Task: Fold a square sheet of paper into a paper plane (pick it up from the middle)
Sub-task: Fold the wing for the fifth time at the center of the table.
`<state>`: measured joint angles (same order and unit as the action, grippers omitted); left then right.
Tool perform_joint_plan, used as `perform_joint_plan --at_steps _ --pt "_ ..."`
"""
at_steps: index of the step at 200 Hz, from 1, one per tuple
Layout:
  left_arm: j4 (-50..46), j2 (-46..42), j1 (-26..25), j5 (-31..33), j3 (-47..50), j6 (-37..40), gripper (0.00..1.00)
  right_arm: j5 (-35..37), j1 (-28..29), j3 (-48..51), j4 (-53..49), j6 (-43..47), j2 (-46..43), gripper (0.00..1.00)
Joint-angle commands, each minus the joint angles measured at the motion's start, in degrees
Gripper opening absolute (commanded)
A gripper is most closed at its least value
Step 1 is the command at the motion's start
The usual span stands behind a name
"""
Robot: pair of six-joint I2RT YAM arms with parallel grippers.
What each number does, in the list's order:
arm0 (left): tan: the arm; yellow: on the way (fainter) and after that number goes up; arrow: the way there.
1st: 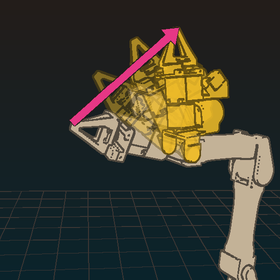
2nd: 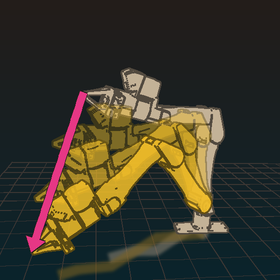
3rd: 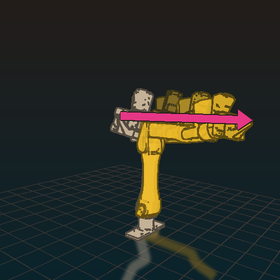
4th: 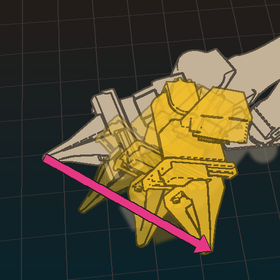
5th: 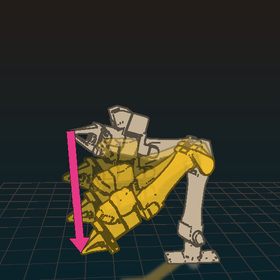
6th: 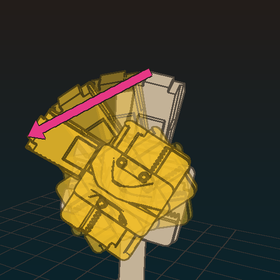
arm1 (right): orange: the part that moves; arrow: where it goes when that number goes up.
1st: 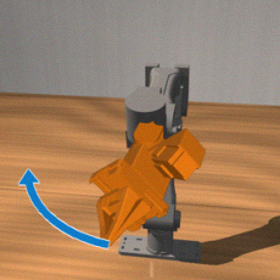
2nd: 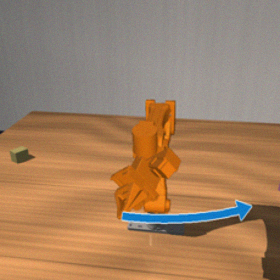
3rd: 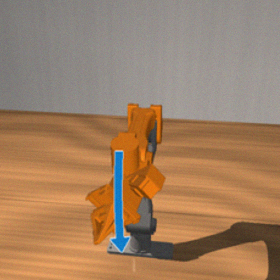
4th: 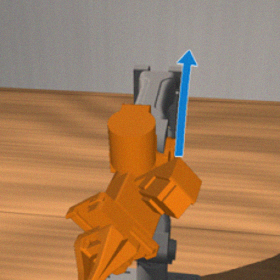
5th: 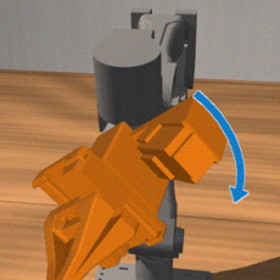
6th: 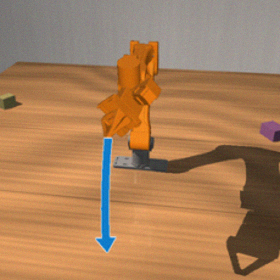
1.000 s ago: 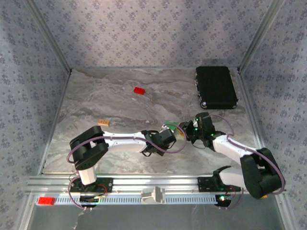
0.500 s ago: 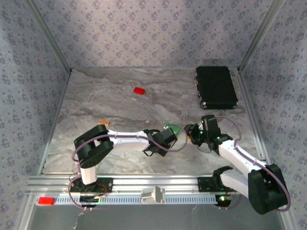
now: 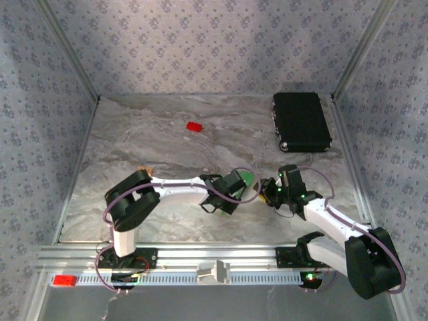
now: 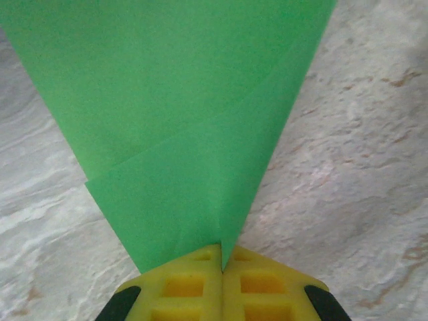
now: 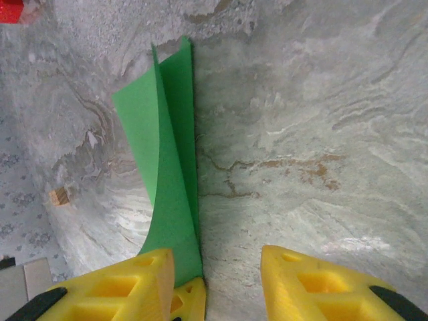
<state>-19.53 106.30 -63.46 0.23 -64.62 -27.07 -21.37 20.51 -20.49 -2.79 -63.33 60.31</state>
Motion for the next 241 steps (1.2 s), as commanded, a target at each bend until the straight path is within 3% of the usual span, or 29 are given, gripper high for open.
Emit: perform_joint_plan --at_steps 1,30,89,176,241 --pt "3.7 0.9 1.6 -8.7 1.4 -0.5 0.00 1.2 1.0 0.8 1.9 1.7 0.2 0.39" --pt "10.1 0.2 4.2 -18.1 4.3 -1.8 0.00 3.0 2.9 0.9 4.0 3.8 0.2 0.37" --pt "21.3 1.1 9.0 -29.9 9.5 -6.9 0.00 4.1 5.5 1.0 7.8 8.3 1.3 0.33" --pt "36.9 1.3 13.3 -38.7 16.7 -15.4 0.00 -6.1 6.1 -2.6 14.7 13.1 10.5 0.28" --pt "43.2 1.7 14.5 -40.6 19.3 -20.3 0.00 -8.7 6.3 -5.6 18.6 13.9 18.1 0.23"
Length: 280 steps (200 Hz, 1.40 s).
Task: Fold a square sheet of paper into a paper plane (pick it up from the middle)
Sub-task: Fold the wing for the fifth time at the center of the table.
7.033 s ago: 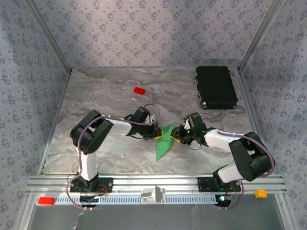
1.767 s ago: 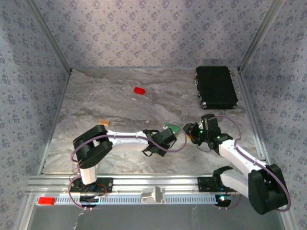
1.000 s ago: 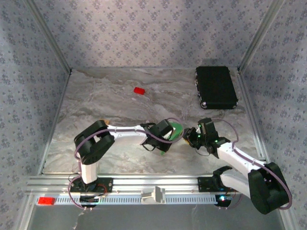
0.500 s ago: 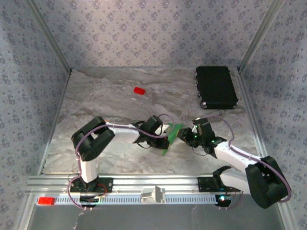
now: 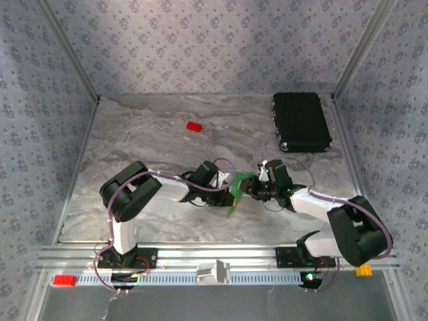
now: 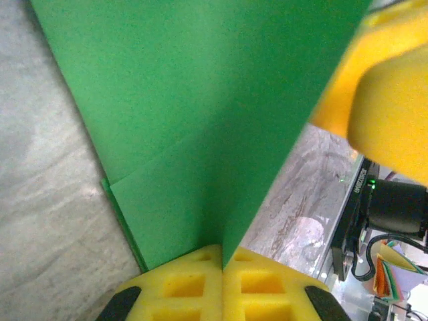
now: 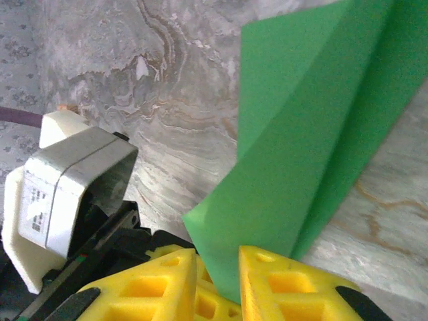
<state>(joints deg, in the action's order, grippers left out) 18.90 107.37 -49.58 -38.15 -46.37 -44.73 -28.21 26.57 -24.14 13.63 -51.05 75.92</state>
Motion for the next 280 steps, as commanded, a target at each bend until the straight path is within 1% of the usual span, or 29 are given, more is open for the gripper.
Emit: perform_joint_plan --at_steps 1,45,79,142,195,280 --pt "4.9 0.6 0.6 -2.2 1.1 -2.7 0.00 -1.9 0.2 -2.0 2.2 1.6 2.6 0.22" --pt "9.4 0.9 1.3 -3.2 2.9 -6.3 0.00 -3.3 0.0 -3.7 5.3 1.5 7.5 0.20" --pt "12.3 1.6 1.7 -3.7 3.8 -8.7 0.00 -3.7 -0.8 -4.0 6.9 1.3 9.1 0.19" --pt "13.4 3.4 2.6 -4.2 3.9 -10.6 0.00 -4.6 -1.8 -4.2 7.3 1.6 10.5 0.16" --pt "15.0 4.9 3.3 -5.5 3.7 -12.7 0.00 -4.7 -1.4 -4.6 6.9 2.1 11.3 0.10" --pt "14.4 6.5 3.7 -6.1 3.1 -15.3 0.00 -3.6 -2.1 -5.6 7.8 1.9 13.9 0.08"
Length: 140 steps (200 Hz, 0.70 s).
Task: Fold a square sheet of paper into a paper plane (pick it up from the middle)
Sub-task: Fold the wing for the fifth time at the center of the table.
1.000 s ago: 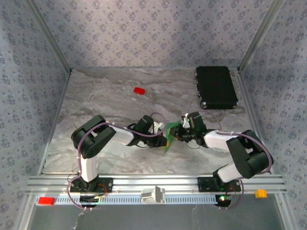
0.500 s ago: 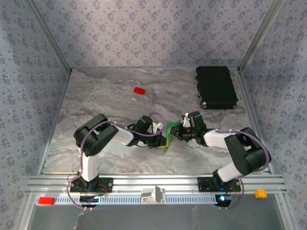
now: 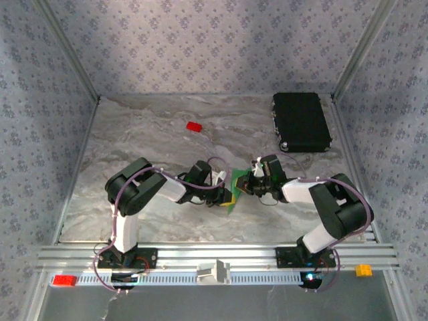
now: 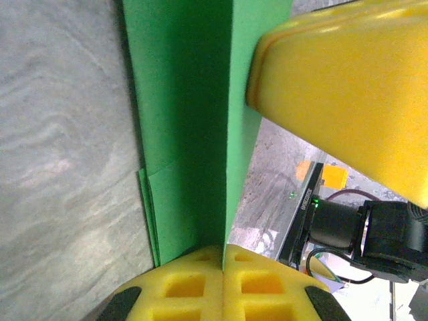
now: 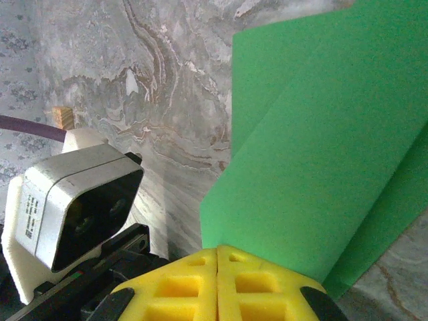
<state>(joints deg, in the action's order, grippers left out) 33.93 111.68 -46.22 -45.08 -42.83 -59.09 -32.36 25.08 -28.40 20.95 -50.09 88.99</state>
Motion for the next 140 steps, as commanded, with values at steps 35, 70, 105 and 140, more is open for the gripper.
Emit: perform_joint_plan --at_steps 35,70,105,140 --pt "-2.2 2.7 0.6 1.1 -0.7 -1.4 0.00 0.5 -1.2 -1.4 0.4 1.0 1.5 0.08" --pt "-3.7 3.6 0.9 1.0 -1.3 -1.3 0.00 0.8 -1.4 -1.3 0.2 1.0 1.6 0.08" --pt "-5.6 4.2 0.9 1.3 -1.7 -0.9 0.00 1.5 -1.5 -1.6 -1.2 1.4 1.8 0.07" --pt "-7.3 4.2 1.1 1.3 -2.2 -0.5 0.00 2.7 -1.6 -1.1 -2.7 1.0 -0.8 0.07"
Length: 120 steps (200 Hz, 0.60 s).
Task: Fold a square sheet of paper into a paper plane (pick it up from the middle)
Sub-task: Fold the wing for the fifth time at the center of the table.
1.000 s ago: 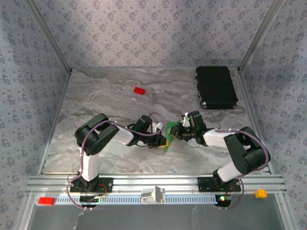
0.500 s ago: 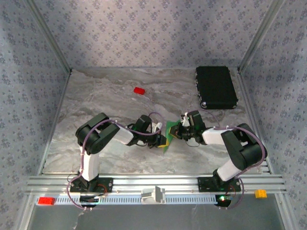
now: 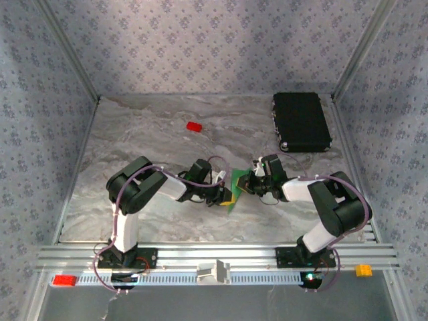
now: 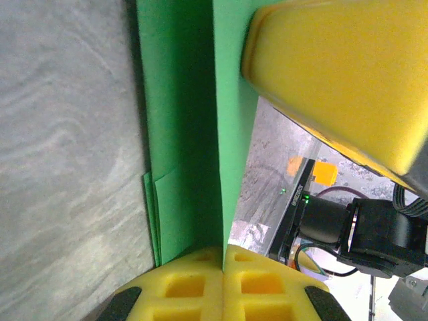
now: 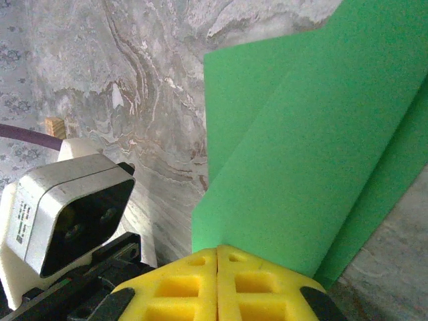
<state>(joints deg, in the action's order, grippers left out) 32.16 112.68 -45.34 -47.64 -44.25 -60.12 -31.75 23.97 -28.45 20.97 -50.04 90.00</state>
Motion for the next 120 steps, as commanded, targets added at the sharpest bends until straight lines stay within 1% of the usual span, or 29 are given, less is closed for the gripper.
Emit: perform_joint_plan --at_steps 1,15,41,74,120 --pt "-5.6 3.2 0.2 3.9 -0.8 0.5 0.00 2.2 -0.5 -1.1 -2.8 1.0 -1.9 0.07" --pt "-5.7 3.3 0.2 3.8 -0.8 0.5 0.00 2.9 -0.6 -1.1 -4.5 1.5 -3.8 0.08" --pt "-6.6 3.5 0.4 3.5 -1.3 0.4 0.00 1.0 -0.3 -1.9 -6.3 2.9 -5.0 0.08" --pt "-6.9 3.7 0.4 3.4 -1.5 0.1 0.00 -0.4 0.9 -2.6 -5.7 3.0 -3.6 0.08" --pt "-6.8 3.8 0.6 3.2 -1.4 -0.7 0.00 0.2 1.4 -4.1 -5.2 2.9 -0.3 0.08"
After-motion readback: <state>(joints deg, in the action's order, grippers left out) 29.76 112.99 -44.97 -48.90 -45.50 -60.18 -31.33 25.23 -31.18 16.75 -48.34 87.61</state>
